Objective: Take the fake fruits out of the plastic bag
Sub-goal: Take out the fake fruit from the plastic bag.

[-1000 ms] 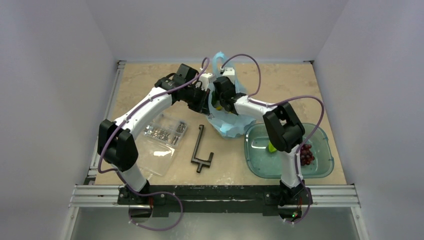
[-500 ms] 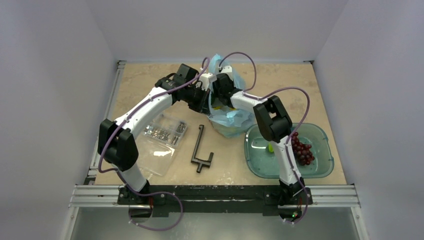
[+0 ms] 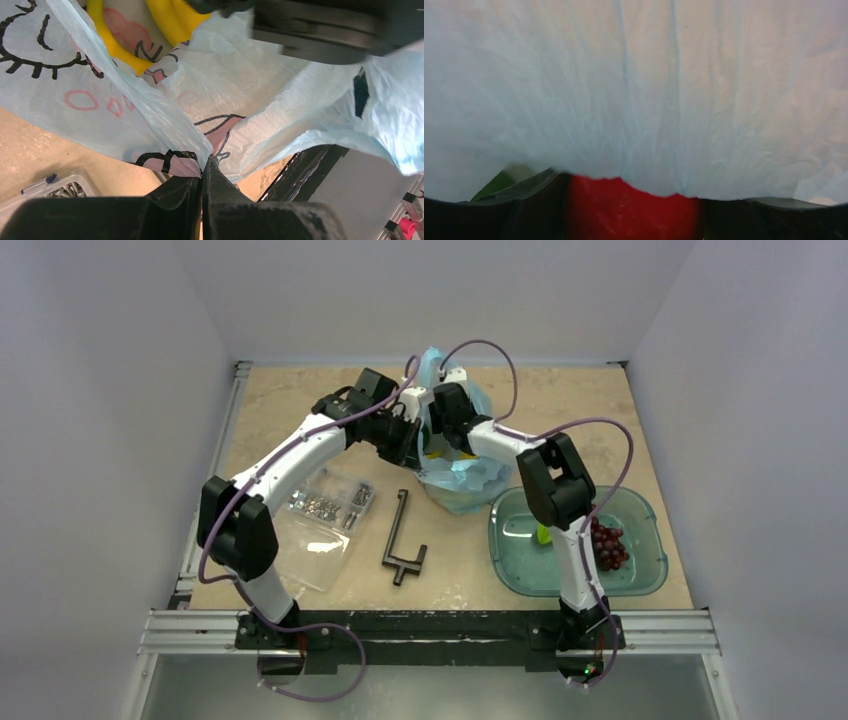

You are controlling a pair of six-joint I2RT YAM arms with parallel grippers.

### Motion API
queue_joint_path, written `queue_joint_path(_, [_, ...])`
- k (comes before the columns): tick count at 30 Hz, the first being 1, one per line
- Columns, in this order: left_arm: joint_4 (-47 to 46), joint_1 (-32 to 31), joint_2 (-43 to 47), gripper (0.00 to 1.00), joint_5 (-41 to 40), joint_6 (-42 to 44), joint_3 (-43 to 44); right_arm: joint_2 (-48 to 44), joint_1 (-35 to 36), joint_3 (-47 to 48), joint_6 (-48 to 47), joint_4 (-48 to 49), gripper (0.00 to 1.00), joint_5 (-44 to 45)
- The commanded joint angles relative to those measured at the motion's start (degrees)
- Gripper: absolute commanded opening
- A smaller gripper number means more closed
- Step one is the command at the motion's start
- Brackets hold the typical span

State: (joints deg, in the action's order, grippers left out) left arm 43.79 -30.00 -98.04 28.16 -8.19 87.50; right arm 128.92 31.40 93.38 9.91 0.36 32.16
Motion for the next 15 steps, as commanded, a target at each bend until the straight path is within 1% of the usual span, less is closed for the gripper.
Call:
queue_joint_path(1, [-0.9,0.3,-1.1,0.0,1.1,-0.4,1.6,-10.4,0.2,-4.0,3.2,-1.9,0.23,-5.5])
queue_joint_path(7, [-0.7,0.3,-1.8,0.0,0.9,-0.4,2.0,-21.0,0.2,-12.4,9.5,-4.9,0.18,-16.7])
queue_joint_path(9, [-0.7,0.3,-1.7,0.0,0.8,-0.4,1.9,-23.8,0.2,-15.2,11.1,-3.5,0.17,-23.1])
queue_joint_path(13, [-0.6,0.3,-1.6,0.0,0.8,-0.3,2.0,-28.1,0.1,-17.2,12.4,-3.9,0.17,-30.8])
queue_joint_path(15, [-0.6,0.3,-1.5,0.0,0.7,-0.3,1.9,-30.0,0.1,-17.6,13.3,-4.4,0.16,-33.3])
